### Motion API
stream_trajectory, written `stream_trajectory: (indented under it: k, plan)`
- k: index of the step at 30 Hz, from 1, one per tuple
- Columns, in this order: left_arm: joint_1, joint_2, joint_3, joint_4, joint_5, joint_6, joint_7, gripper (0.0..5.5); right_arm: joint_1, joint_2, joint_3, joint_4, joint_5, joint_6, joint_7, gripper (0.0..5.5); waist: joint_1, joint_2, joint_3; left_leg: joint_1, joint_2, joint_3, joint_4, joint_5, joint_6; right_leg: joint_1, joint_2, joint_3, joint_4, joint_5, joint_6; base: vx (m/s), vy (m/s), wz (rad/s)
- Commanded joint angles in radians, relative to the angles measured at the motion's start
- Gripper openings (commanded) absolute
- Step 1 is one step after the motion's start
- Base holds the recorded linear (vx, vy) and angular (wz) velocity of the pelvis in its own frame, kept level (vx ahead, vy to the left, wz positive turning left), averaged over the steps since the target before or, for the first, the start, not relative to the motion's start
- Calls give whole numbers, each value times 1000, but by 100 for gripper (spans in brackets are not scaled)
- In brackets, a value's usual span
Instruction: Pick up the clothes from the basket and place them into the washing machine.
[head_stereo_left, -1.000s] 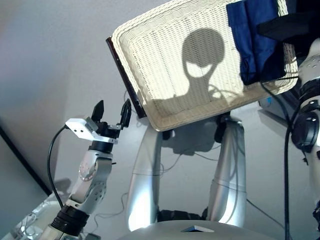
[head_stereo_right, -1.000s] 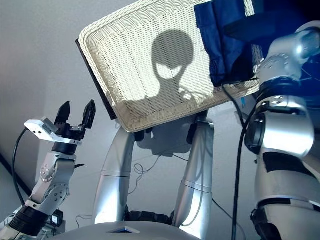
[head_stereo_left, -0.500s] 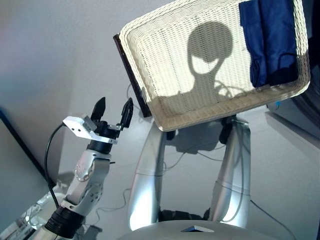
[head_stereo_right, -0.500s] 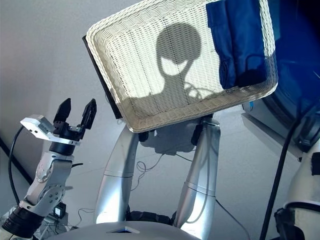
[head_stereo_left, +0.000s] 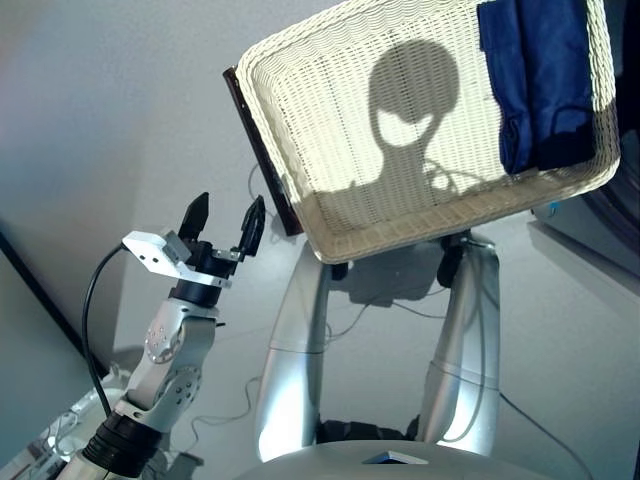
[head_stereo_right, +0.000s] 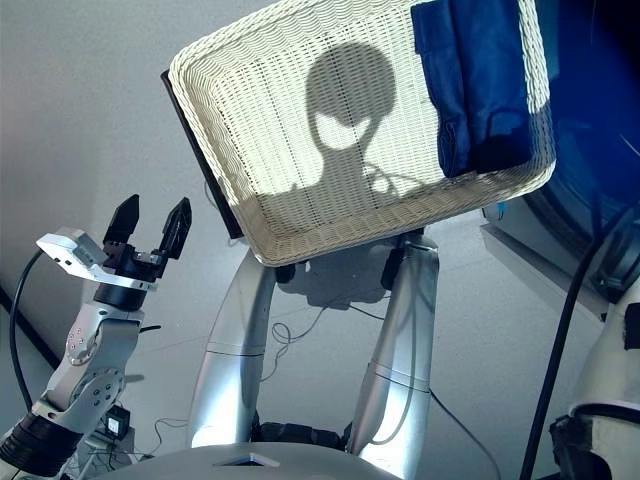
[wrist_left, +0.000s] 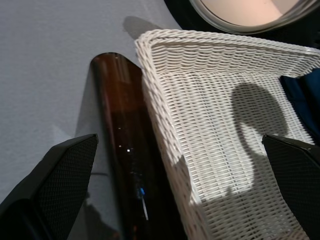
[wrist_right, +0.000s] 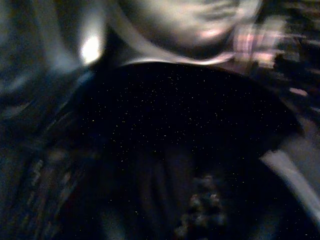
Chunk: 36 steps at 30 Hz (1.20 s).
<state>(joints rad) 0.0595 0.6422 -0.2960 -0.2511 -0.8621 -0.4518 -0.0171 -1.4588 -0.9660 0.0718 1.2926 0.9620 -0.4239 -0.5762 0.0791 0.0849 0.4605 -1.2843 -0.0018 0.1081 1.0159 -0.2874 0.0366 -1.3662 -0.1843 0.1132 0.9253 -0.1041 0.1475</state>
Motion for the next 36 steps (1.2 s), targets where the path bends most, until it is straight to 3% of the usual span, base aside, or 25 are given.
stream_trajectory:
  k: [1,6,9,12,19,25,36]
  plan:
    - [63,-30,16,-19,-32,-42,-27,550,153,-14,83,-70,-87,-46,60,550,-15,-6,-127,-8,-4,24,-94,77,-22,21,36,-84,34,-60,-102,0,0,0]
    - [74,-64,40,10,-46,-39,-38,550,357,102,96,-413,-129,-108,146,550,-39,-26,-107,16,1,31,-110,85,-21,51,42,-92,12,-49,-104,0,0,0]
    - [82,-64,55,45,-9,-42,-26,550,506,170,106,-660,-258,-107,152,550,-47,-41,-101,26,4,31,-114,90,-19,68,45,-97,0,-43,-104,-10,4,-127]
    - [78,-66,54,79,24,-42,-16,550,576,238,126,-762,-313,-92,176,550,-47,-47,-103,42,4,33,-127,95,-18,84,45,-99,-14,-39,-104,0,0,0]
    - [64,-83,63,119,53,-42,-13,550,587,342,252,-788,-551,6,181,550,-26,-46,-109,107,2,41,-192,115,-16,150,30,-106,-77,-17,-92,0,0,0]
    - [48,-84,86,133,47,-39,-26,550,593,413,330,-783,-541,38,264,550,-5,-55,-106,162,-4,34,-244,133,-19,216,19,-113,-145,4,-79,0,0,0]
    - [73,-94,104,101,56,-35,-12,550,536,498,345,-641,-515,80,291,550,25,-43,-73,119,-7,35,-224,137,-19,182,12,-113,-131,7,-87,0,0,0]
